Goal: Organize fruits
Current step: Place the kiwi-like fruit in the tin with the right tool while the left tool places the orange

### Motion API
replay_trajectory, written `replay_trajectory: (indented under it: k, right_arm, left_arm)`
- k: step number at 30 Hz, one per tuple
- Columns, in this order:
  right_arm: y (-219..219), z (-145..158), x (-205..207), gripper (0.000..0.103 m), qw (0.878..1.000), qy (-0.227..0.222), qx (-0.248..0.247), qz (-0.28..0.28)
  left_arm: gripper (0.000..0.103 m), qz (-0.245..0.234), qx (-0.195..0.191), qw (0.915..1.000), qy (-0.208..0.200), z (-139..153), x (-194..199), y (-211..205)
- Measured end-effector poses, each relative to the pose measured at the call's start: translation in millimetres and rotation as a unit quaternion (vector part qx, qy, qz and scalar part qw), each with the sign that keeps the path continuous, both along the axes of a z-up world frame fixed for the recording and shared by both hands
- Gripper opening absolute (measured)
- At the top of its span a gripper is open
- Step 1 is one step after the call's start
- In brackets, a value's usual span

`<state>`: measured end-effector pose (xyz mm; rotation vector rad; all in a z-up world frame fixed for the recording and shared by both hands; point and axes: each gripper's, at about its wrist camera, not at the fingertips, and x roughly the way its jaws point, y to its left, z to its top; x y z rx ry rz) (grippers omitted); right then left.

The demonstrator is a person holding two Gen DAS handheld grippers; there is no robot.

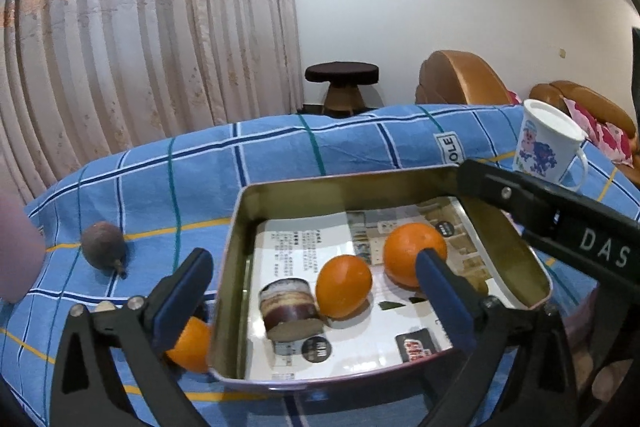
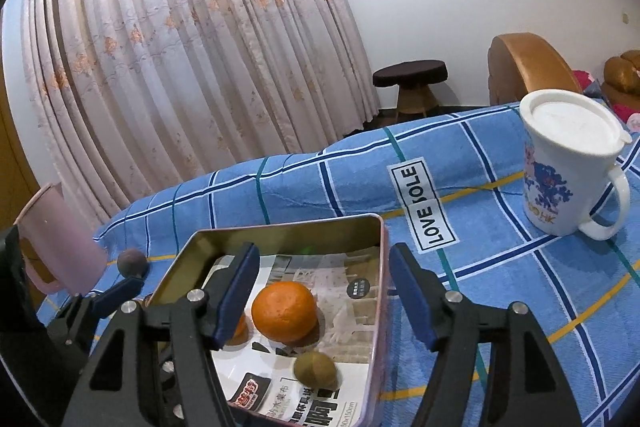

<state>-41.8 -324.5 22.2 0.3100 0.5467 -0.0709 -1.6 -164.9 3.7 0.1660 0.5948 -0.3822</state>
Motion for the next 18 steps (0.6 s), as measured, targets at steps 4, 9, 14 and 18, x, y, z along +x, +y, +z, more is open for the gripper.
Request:
replay_trajectory:
  k: [4, 9, 14, 18]
  right_arm:
    - [2.6, -0.3, -1.1, 0.069, 1.0, -0.002, -0.012, -0.003]
    - [6.9, -0.3, -2.3, 0.069, 1.0, -0.004, -0.029, -0.006]
    - [8.6, -0.9, -4.8, 0.069, 0.999, -0.004, -0.034, -0.012]
    - [11.8, -1.2, -7.3, 0.069, 0.999, -0.005, -0.037, -0.016]
  left_arm:
    - [0.103, 0.008, -0.004, 1.0, 0.0, 1.6, 0.1, 8.5]
    - [0.103, 0.012, -0.004, 0.9999, 0.0, 2.8, -1.0, 18.0]
    - [0.103, 0.02, -0.008, 0.9998, 0.003, 1.6, -0.7, 33.9]
    - [0.103, 0.025, -0.011, 0.9996, 0.004, 1.1, -2.5, 44.0]
